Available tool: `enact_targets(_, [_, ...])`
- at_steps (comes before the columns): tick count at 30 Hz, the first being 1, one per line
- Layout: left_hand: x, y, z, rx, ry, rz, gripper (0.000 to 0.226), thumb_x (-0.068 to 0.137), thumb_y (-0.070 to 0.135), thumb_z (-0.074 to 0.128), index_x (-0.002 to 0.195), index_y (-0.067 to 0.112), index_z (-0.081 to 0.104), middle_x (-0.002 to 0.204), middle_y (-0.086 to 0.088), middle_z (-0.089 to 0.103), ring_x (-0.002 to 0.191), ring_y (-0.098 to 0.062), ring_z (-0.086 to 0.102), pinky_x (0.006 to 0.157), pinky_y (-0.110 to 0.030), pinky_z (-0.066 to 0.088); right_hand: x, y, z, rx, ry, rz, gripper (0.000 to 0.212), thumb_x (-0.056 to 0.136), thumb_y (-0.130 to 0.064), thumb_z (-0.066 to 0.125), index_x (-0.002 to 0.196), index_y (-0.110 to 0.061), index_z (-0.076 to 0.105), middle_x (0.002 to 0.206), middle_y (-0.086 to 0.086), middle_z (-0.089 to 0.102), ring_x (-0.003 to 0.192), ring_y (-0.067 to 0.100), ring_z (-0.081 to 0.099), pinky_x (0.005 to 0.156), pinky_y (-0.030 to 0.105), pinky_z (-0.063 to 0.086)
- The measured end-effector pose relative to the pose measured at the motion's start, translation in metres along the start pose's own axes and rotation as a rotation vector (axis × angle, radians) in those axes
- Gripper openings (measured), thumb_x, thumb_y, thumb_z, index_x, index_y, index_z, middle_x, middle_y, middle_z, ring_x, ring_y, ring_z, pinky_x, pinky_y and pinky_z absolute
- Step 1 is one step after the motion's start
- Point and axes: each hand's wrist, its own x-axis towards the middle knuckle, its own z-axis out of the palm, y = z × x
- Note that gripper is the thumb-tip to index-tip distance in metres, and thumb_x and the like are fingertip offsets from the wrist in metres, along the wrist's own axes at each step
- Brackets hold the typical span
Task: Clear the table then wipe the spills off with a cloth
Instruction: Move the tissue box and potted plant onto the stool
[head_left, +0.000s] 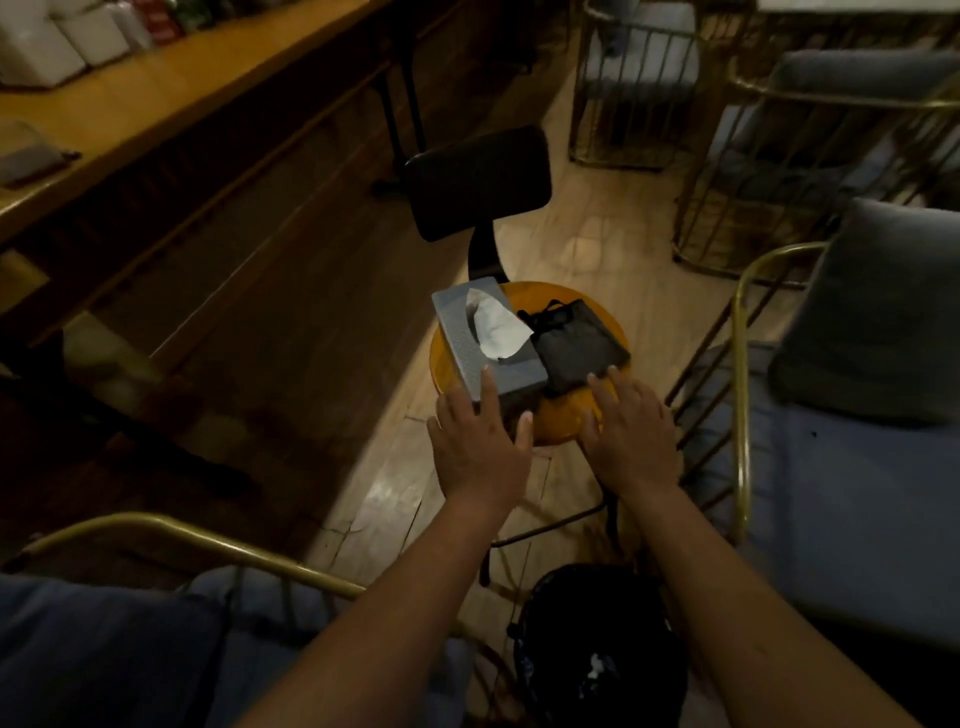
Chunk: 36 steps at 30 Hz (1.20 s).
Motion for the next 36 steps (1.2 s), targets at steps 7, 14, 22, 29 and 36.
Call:
enact_targets(7, [-0.102, 0.018, -0.018, 0.059, -0.011, 0.451, 0.072, 0.101, 0.06, 0.037, 0.162, 0.028, 0.016, 0.167, -0.018, 0.013, 0.154, -0.04, 0.011, 0.123, -0.057, 0.014, -0.142, 0.018, -0.055, -0.025, 0.154, 0.228, 0.055, 0.093, -0.045, 0.028, 0.139, -0.025, 0.05, 0.148, 0.006, 0.047, 0.134, 0.035, 0.044, 0.107, 0.054, 0.037])
enact_targets(14, [-0.226, 0.078, -0.033, 0.019, -0.09, 0.722, 0.07, 0.102, 0.059, 0.036, 0.162, 0.026, 0.017, 0.167, -0.018, 0.013, 0.153, -0.041, 0.011, 0.122, -0.054, 0.011, -0.299, 0.062, -0.096, -0.085, 0.292, 0.486, 0.057, 0.095, -0.045, 0.029, 0.14, -0.021, 0.053, 0.147, 0.01, 0.05, 0.133, 0.038, 0.047, 0.104, 0.057, 0.04])
enact_targets(22, [-0.399, 0.153, -0.017, -0.022, -0.17, 1.031, 0.073, 0.1, 0.063, 0.034, 0.162, 0.03, 0.014, 0.167, -0.018, 0.015, 0.153, -0.039, 0.013, 0.123, -0.055, 0.014, -0.516, 0.123, -0.143, -0.127, 0.435, 0.804, 0.052, 0.098, -0.043, 0.031, 0.145, -0.027, 0.047, 0.153, 0.002, 0.043, 0.141, 0.03, 0.038, 0.11, 0.055, 0.036])
enact_targets(29, [-0.619, 0.175, -0.04, -0.061, -0.302, 1.355, 0.08, 0.094, 0.071, 0.004, 0.162, 0.029, 0.006, 0.17, -0.014, 0.006, 0.156, -0.037, 0.006, 0.126, -0.053, 0.011, -0.755, 0.13, -0.174, -0.222, 0.515, 1.129, 0.05, 0.099, -0.042, 0.031, 0.143, -0.028, 0.05, 0.152, 0.001, 0.046, 0.14, 0.029, 0.04, 0.112, 0.054, 0.033])
enact_targets(36, [-0.808, 0.174, -0.053, -0.126, -0.468, 1.658, 0.075, 0.101, 0.066, 0.026, 0.162, 0.029, 0.003, 0.169, -0.016, 0.005, 0.156, -0.036, 0.002, 0.125, -0.05, 0.006, -0.95, 0.107, -0.192, -0.281, 0.548, 1.43, 0.057, 0.097, -0.046, 0.022, 0.144, -0.027, 0.049, 0.152, 0.002, 0.045, 0.14, 0.029, 0.04, 0.112, 0.054, 0.033])
